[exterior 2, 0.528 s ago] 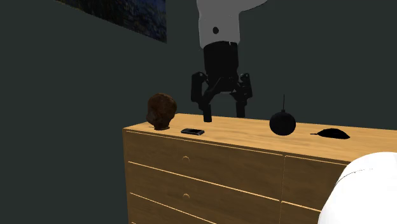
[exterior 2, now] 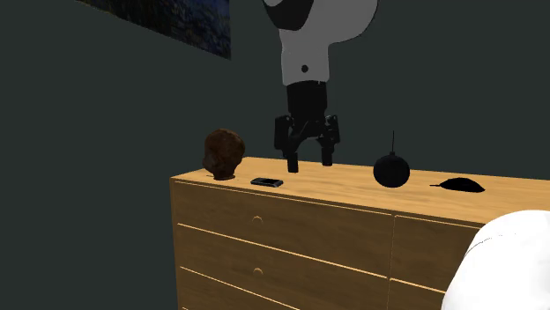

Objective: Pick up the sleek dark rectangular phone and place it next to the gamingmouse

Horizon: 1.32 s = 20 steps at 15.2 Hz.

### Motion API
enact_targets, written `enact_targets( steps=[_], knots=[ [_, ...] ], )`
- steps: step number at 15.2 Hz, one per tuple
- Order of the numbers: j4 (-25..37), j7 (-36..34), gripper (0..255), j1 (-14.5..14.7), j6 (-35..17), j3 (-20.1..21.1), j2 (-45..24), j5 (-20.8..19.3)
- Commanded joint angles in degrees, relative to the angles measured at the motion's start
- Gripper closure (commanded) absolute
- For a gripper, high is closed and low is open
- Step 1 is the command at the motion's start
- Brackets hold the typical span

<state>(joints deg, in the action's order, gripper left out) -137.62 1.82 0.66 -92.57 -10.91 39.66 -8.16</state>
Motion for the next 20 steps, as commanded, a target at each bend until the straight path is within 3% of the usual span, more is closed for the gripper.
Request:
enact_targets(
  steps=[1,10,20],
  knots=[
    [1.15,4.02,0,0.38,-3.08,-2.29,-3.36,-1.33],
    [10.93,21.49,0,3.09,-14.25,-11.25,-20.75,-1.75],
    [29.02,42.74,0,3.94,-20.72,-16.63,-43.51,8.13]
  ],
)
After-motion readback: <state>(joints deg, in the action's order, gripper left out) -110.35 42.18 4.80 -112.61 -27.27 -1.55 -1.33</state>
